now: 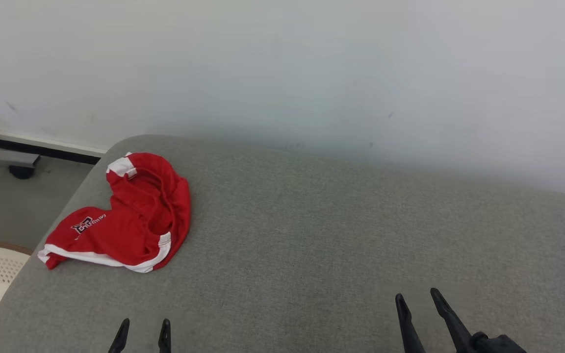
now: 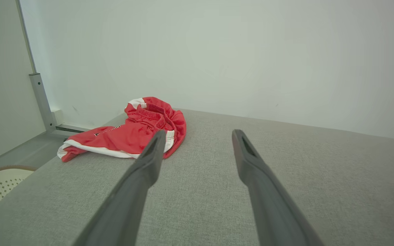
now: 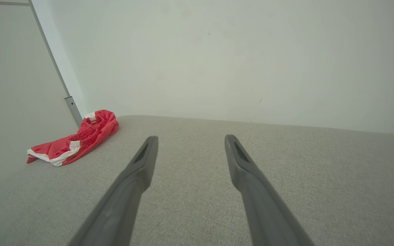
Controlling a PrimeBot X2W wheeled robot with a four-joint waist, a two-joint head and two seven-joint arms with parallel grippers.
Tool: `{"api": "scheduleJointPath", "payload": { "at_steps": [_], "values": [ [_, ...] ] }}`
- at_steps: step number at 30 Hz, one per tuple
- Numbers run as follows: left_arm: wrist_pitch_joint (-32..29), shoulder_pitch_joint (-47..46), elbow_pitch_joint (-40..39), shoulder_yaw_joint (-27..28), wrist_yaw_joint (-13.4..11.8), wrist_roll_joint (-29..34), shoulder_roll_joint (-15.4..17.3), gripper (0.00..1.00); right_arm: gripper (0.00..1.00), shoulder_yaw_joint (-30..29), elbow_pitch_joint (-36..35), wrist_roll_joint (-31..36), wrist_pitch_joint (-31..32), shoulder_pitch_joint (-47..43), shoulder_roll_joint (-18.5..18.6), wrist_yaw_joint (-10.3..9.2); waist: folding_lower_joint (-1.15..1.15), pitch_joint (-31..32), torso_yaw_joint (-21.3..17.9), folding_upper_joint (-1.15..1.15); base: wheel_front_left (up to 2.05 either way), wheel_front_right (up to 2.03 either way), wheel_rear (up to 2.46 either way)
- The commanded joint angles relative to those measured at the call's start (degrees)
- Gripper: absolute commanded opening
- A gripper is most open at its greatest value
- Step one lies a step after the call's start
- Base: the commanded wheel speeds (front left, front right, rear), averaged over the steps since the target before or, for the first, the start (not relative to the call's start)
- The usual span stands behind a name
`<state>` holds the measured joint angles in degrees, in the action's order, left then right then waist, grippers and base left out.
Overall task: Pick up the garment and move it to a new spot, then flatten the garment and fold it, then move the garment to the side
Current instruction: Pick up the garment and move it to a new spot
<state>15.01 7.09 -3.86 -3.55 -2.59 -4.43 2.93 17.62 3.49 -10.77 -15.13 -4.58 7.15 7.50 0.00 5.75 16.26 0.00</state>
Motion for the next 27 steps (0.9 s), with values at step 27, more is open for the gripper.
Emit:
{"api": "scheduleJointPath", "payload": {
  "at_steps": [27],
  "values": [
    [0.2,-0.05,-1.49,1.06,-0.82,-0.46,-0.03,1.0,1.0,2.33,0.46,-1.19,0.0,2.39,1.05,-0.02,0.0,-2.32,10.28,0.0,0.0,0.0,0.0]
  ]
}}
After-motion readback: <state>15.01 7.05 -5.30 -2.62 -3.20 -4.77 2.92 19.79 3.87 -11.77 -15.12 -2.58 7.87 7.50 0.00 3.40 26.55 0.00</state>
